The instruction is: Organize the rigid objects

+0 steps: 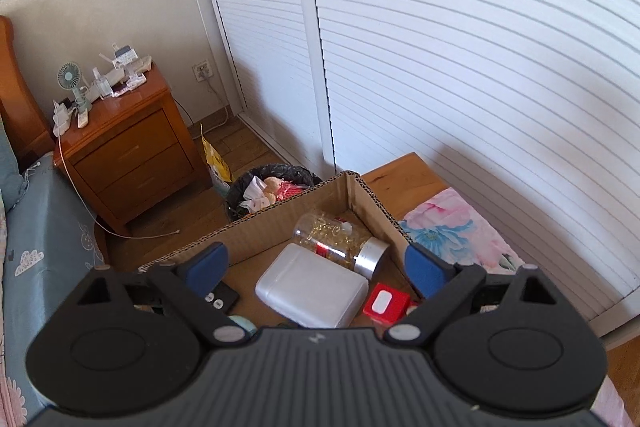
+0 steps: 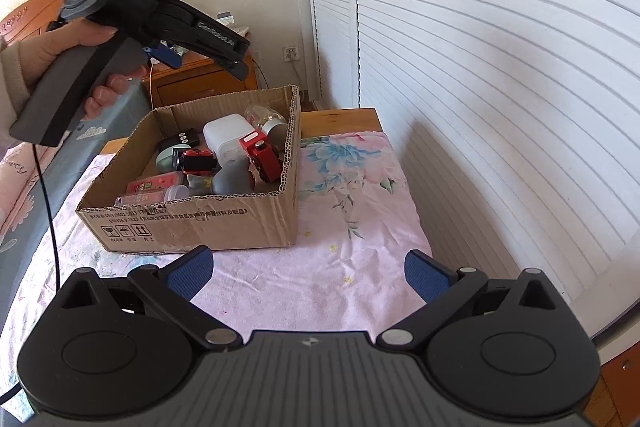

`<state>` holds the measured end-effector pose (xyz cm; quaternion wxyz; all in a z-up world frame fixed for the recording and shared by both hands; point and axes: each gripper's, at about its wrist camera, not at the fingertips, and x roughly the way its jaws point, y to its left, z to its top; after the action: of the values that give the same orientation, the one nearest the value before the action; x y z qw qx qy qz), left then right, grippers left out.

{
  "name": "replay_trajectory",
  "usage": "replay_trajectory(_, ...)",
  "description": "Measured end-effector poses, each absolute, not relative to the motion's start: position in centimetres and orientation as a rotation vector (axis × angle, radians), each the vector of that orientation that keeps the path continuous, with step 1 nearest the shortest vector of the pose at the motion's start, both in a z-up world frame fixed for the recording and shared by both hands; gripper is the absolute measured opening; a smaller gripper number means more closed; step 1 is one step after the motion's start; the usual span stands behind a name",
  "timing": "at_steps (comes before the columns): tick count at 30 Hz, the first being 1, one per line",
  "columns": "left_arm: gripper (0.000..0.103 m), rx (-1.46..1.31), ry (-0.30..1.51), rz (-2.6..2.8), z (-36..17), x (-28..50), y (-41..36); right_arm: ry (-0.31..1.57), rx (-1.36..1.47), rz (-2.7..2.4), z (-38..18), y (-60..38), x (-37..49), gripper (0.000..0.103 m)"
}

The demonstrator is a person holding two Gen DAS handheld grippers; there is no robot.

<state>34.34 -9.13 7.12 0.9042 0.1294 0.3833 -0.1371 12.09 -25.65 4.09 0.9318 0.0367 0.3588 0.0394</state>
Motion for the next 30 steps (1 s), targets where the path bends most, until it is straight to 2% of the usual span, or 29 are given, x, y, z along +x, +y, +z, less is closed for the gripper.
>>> replay_trajectory(4,0.101,0.25,0.715,-0.273,9.1,29.0,-6.5,0.725,0.057,0.086,4.7,-24.7,11.6,0.103)
replay_trajectory(11,0.102,0.242,0.574,-0.15,8.1,18.9,-2.6,0.741,0.012,0.083,4.9,-22.5,11.5,0.103)
replay_trajectory(22,0.102,0.089,0.691,0.018,2.9,11.3,-0.8,0.787,-0.059,0.052,3.7,-18.7,11.1,0.103)
replay_trajectory(30,0.102,0.057,0.7,0.022,3.5,9.6,-0.4,0.787,-0.068,0.046,4.3,-17.3,9.9,0.103)
